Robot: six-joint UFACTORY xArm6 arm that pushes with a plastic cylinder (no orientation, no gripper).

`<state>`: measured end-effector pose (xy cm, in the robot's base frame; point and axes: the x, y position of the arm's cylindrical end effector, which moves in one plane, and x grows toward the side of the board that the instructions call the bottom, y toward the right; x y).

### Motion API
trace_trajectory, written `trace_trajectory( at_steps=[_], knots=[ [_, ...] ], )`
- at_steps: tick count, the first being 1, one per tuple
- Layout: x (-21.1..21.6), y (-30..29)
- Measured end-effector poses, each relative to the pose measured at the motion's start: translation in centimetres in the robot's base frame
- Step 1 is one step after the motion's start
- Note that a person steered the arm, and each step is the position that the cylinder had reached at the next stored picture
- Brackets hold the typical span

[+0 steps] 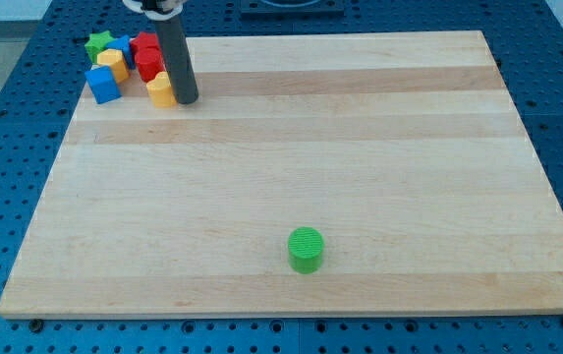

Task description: Move the yellow heart towards the group of blocks

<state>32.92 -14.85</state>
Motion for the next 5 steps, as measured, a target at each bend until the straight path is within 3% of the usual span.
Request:
trace_trajectory(
  at_steps=[5],
  knots=[
    [-3.0, -4.2]
  ],
)
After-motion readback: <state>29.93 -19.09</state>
